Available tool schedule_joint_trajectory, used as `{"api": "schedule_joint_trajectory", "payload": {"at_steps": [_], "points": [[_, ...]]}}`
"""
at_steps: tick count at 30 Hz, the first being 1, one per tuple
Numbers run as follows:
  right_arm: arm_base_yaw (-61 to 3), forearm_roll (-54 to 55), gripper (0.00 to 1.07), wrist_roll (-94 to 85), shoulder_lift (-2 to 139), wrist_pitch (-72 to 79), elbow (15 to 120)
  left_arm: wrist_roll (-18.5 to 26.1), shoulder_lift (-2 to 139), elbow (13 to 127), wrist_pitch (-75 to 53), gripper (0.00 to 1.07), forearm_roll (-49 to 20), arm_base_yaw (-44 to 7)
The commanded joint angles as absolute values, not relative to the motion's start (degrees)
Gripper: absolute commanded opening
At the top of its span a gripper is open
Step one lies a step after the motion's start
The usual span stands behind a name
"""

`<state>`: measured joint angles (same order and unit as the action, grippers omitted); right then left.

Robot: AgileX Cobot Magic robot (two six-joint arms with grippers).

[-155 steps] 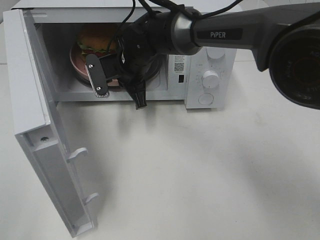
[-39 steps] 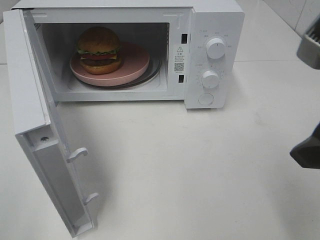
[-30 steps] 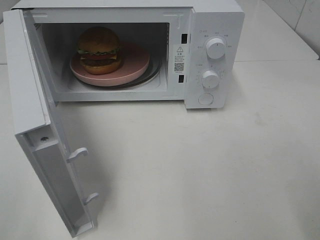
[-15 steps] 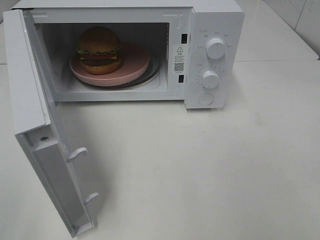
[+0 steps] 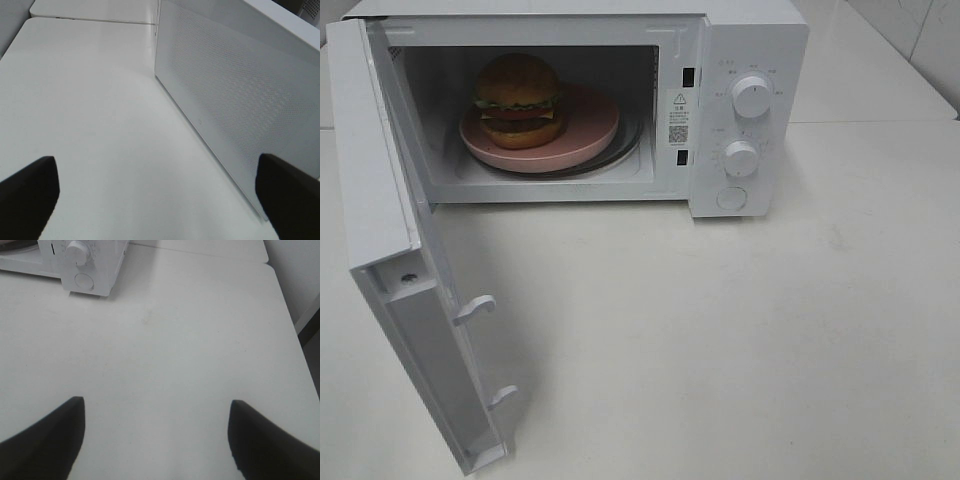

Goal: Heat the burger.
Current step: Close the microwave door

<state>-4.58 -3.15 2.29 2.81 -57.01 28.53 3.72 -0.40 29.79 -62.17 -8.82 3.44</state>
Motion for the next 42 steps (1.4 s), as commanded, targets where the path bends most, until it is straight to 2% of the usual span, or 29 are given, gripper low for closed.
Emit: {"api": "schedule_joint_trajectory", "payload": {"at_steps": [1,42], "points": [[-3.4,-3.1,0.76,1.5,-1.8,-57.0,28.5,3.5,-1.3,29.7,-61.4,1.0,-9.2,3.4],[-3.4,-3.1,0.76,1.6,-1.7,-57.0,28.5,3.5,-1.1,29.7,-61.4,1.0,-9.2,3.4]]}}
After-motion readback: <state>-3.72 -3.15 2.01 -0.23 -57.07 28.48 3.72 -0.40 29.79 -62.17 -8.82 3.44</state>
